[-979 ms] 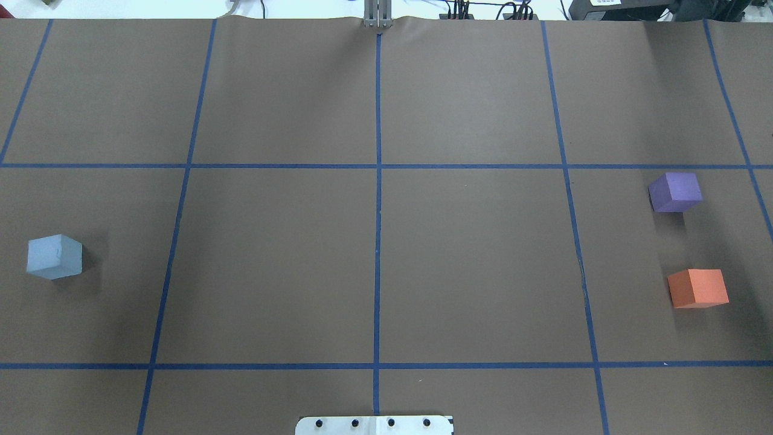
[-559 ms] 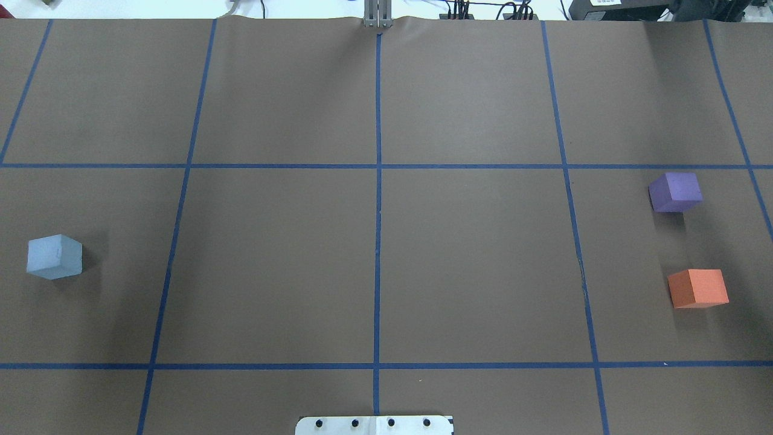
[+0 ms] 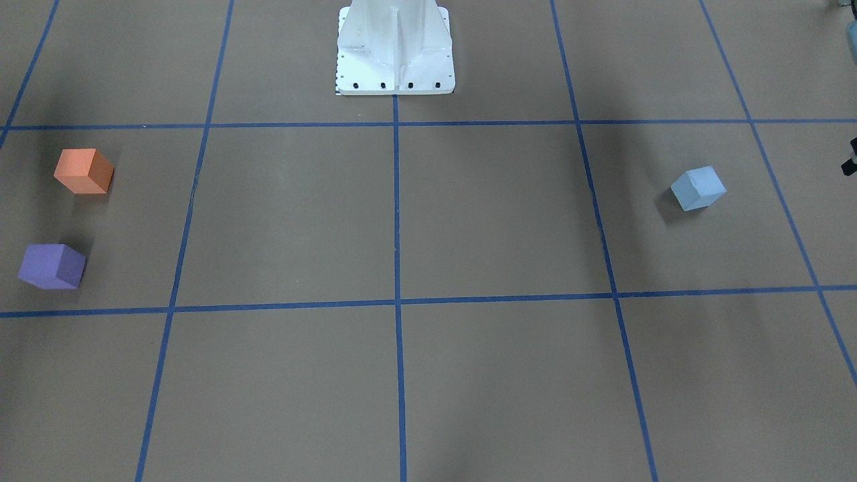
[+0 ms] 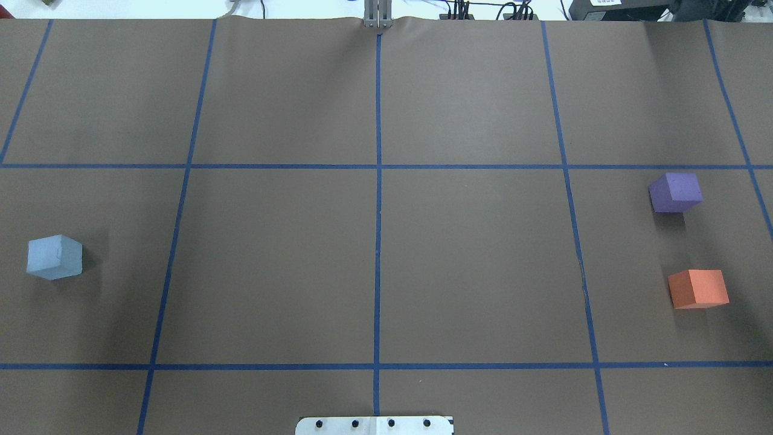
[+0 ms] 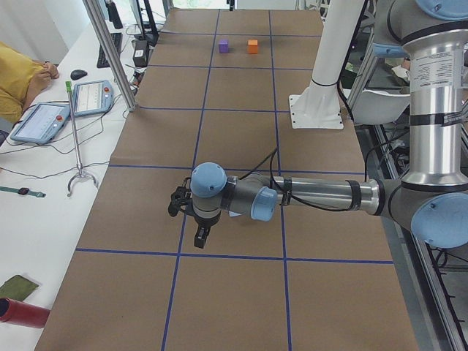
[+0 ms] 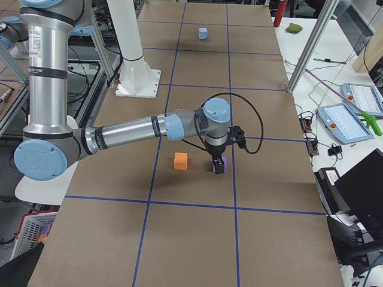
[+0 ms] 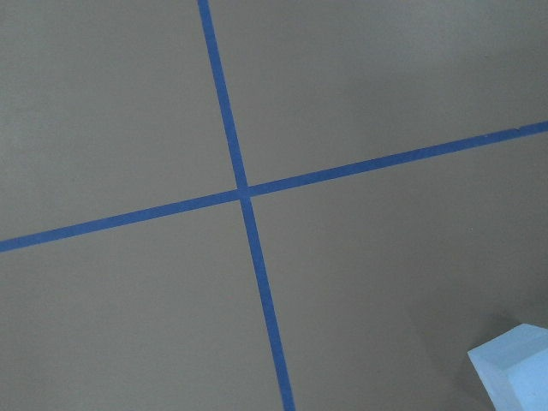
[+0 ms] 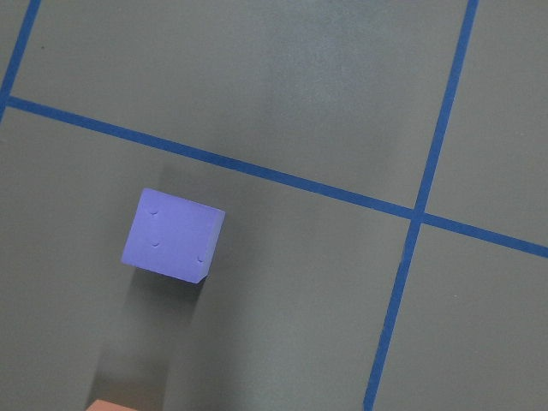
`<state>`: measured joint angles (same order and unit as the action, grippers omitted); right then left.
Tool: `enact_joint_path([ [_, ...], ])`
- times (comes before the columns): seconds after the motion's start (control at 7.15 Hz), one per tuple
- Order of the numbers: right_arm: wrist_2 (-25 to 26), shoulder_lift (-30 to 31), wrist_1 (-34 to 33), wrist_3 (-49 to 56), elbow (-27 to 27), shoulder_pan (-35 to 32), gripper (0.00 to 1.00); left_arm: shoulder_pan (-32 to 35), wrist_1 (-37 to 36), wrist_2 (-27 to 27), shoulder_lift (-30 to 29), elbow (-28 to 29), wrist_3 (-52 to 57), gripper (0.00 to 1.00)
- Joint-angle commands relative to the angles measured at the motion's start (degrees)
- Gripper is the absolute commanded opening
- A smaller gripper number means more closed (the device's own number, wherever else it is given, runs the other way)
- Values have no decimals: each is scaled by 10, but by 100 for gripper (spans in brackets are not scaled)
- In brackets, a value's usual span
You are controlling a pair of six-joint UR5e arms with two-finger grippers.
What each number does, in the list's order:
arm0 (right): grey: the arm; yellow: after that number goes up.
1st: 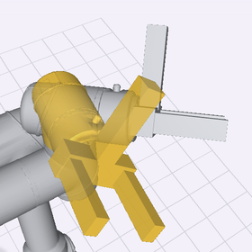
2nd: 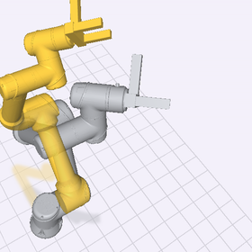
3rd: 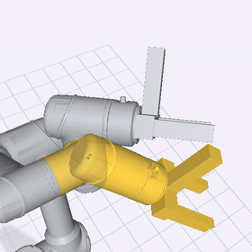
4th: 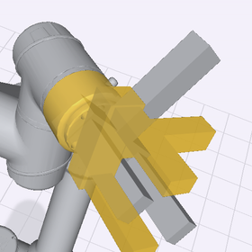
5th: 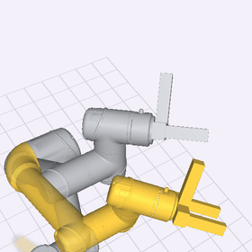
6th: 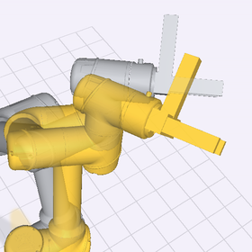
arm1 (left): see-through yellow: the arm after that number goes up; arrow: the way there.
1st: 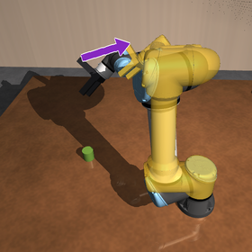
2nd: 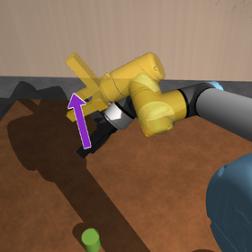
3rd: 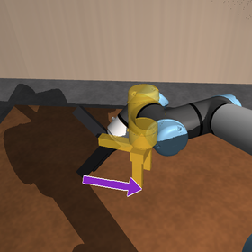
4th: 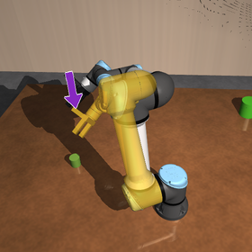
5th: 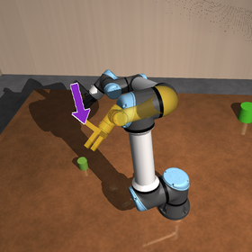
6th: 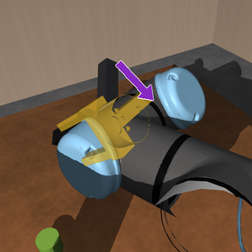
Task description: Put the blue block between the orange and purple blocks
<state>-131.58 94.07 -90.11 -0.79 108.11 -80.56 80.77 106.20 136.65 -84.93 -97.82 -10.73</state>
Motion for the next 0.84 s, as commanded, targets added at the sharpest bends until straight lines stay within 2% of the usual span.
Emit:
enact_joint_path([
  [0.0,-4,1,0,0,-2,2,100,-116,30,-8,-34,2,-207,100],
  [0.14,-5,2,0,-1,-4,3,100,-155,31,-11,-44,-3,-300,100],
  [0.28,-14,2,0,-1,-4,5,100,-197,32,-55,-45,-13,-333,100],
  [0.7,-34,2,1,-5,-3,7,100,-207,36,-77,-38,-21,-309,100],
])
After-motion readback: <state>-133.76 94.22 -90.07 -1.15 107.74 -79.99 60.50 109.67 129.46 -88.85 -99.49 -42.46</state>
